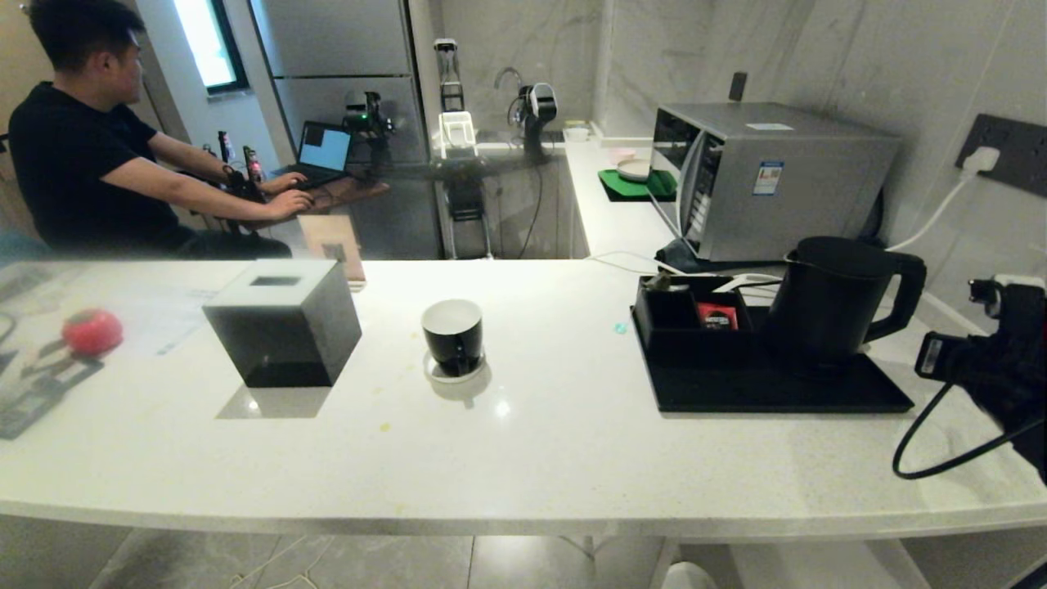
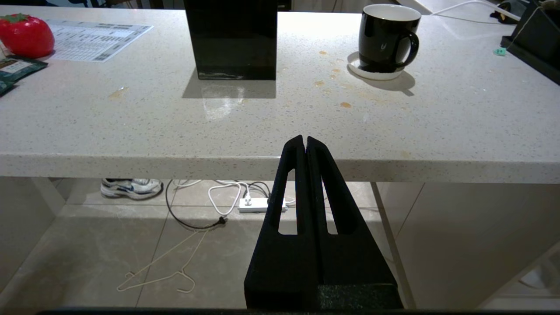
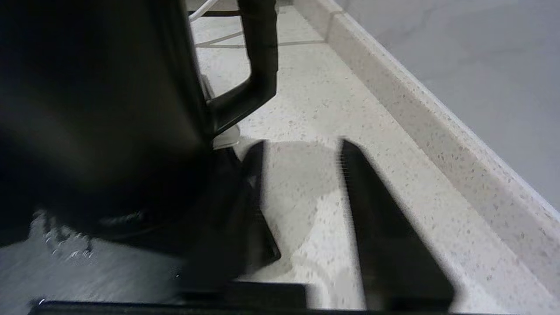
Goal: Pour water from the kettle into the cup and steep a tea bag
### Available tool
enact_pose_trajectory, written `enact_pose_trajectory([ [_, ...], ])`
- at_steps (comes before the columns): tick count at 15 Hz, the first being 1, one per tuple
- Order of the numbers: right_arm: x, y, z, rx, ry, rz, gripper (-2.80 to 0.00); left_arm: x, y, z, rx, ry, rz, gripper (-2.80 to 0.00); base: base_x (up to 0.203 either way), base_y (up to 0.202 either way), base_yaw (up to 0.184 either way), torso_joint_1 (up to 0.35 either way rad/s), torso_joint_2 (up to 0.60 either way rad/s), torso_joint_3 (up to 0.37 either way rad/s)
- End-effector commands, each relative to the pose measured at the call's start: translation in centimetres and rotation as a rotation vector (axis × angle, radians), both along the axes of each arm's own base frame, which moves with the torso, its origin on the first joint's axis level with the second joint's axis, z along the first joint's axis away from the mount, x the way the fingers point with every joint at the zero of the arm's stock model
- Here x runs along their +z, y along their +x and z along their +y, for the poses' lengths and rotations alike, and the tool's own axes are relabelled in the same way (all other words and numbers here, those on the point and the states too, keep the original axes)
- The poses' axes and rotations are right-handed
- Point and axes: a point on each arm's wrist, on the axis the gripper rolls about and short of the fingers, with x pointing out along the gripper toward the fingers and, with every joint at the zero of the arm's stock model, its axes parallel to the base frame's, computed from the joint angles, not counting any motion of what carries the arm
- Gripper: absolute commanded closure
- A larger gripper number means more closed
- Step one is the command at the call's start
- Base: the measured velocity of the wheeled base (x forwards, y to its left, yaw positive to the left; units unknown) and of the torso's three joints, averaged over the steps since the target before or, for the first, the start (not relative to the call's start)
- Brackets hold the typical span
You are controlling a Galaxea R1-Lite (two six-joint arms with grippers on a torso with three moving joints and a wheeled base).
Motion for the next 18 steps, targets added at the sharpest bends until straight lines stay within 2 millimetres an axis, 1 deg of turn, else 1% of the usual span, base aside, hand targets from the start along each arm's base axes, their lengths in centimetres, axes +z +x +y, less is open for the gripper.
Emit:
enact_pose_trajectory([
  [1,-0.1,0.6,-0.5,-0.011,-0.002,-0.01,-2.8,0.0,0.0,0.0,0.0,-0.001,0.0,0.0,0.0,0.0,0.0,0.0,0.0,0.0],
  [7,-0.9,1.1,-1.1,-0.027,-0.004,-0.024,-2.8,0.0,0.0,0.0,-0.001,-0.001,0.0,0.0,0.0,0.0,0.0,0.0,0.0,0.0],
  [12,-0.6,2.5,-1.7,-0.032,0.002,-0.08,-2.8,0.0,0.0,0.0,0.0,-0.001,0.0,0.0,0.0,0.0,0.0,0.0,0.0,0.0],
  [18,-1.2,3.6,-2.1,-0.034,0.014,-0.129,-2.8,0.0,0.0,0.0,0.0,-0.001,0.0,0.0,0.0,0.0,0.0,0.0,0.0,0.0],
])
